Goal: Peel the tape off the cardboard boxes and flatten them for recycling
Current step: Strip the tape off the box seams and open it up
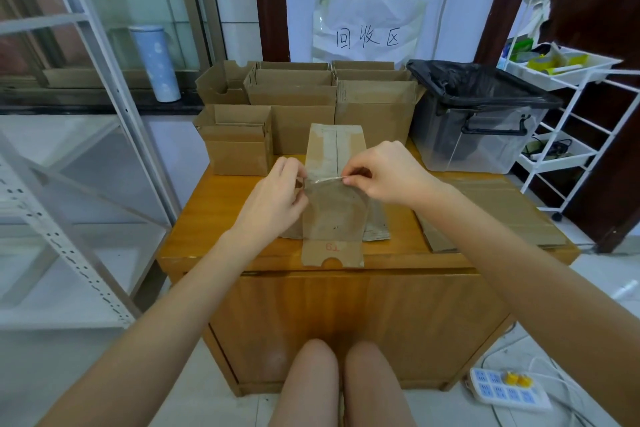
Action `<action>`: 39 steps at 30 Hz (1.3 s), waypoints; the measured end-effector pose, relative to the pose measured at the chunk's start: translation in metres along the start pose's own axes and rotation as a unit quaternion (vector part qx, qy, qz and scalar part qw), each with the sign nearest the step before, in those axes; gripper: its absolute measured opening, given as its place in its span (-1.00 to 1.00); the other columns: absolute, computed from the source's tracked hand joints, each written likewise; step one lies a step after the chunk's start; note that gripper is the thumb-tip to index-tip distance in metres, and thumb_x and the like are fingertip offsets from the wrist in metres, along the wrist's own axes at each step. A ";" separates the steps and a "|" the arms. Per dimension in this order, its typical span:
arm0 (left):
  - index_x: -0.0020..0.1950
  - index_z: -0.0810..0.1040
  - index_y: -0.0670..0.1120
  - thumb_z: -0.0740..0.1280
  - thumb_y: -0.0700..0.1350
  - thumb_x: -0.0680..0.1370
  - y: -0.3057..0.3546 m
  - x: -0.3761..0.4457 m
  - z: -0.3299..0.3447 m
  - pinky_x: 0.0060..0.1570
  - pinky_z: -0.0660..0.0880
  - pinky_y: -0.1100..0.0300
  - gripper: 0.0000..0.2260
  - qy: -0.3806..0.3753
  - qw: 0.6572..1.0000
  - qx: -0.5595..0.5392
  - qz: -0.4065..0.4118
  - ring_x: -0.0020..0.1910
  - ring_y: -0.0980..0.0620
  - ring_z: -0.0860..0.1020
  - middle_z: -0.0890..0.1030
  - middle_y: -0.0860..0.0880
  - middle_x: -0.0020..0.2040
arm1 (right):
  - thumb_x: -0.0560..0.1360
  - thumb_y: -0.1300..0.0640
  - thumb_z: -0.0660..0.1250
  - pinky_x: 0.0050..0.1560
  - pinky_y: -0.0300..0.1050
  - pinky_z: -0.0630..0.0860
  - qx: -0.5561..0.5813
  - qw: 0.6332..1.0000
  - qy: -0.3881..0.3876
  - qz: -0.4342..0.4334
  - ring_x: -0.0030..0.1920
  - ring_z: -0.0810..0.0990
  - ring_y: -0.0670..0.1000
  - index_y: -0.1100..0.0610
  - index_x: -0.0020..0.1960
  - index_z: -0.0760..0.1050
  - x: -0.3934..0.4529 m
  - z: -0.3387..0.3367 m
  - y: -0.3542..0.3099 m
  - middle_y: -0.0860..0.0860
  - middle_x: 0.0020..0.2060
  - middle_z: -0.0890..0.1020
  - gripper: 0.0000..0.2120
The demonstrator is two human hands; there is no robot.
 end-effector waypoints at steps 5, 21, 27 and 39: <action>0.21 0.33 -0.14 0.25 -0.16 0.60 0.008 0.001 -0.002 -0.38 0.33 0.29 -0.78 -0.028 0.991 0.109 0.072 -0.23 0.04 0.49 0.42 0.03 -0.13 | 0.57 0.04 0.27 0.14 -0.07 0.49 -0.021 1.000 -0.010 -0.009 0.04 0.62 -0.03 0.04 0.13 0.61 0.001 0.003 -0.001 -0.06 0.02 0.67 -0.79; 0.13 0.55 -0.11 0.17 -0.02 0.64 -0.016 0.027 -0.033 -0.10 0.59 0.02 -0.76 0.045 0.998 0.040 -0.022 -0.21 0.00 0.61 0.64 -0.05 -0.17 | 0.51 0.07 0.31 0.05 -0.11 0.52 -0.021 0.999 -0.001 -0.039 -0.01 0.62 -0.04 0.07 0.09 0.63 -0.001 -0.001 -0.008 -0.06 -0.02 0.68 -0.79; 0.07 0.62 -0.07 0.33 -0.16 0.57 -0.016 0.035 -0.033 0.07 0.58 0.08 -0.88 0.041 0.980 -0.166 -0.104 -0.08 0.11 0.61 0.63 0.03 -0.12 | 0.52 -0.14 0.29 0.00 -0.11 0.53 -0.019 0.999 -0.001 -0.040 -0.05 0.61 -0.06 0.06 0.10 0.62 -0.001 0.001 -0.009 -0.08 -0.03 0.66 -0.68; -0.02 0.63 -0.05 0.36 -0.23 0.54 0.011 0.054 -0.032 -0.03 0.61 0.16 -0.90 0.050 0.971 -0.226 -0.066 -0.21 0.15 0.63 0.62 0.09 -0.21 | 0.59 0.03 0.24 -0.13 -0.08 0.52 0.009 0.999 0.027 -0.036 -0.19 0.63 0.00 0.10 0.03 0.61 0.002 -0.007 -0.007 -0.01 -0.19 0.68 -0.79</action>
Point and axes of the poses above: each hand's wrist, its own x-axis towards the middle knuckle, its own z-axis out of the palm, y = z × x, the point moved 9 cm from there along x, towards the middle knuckle
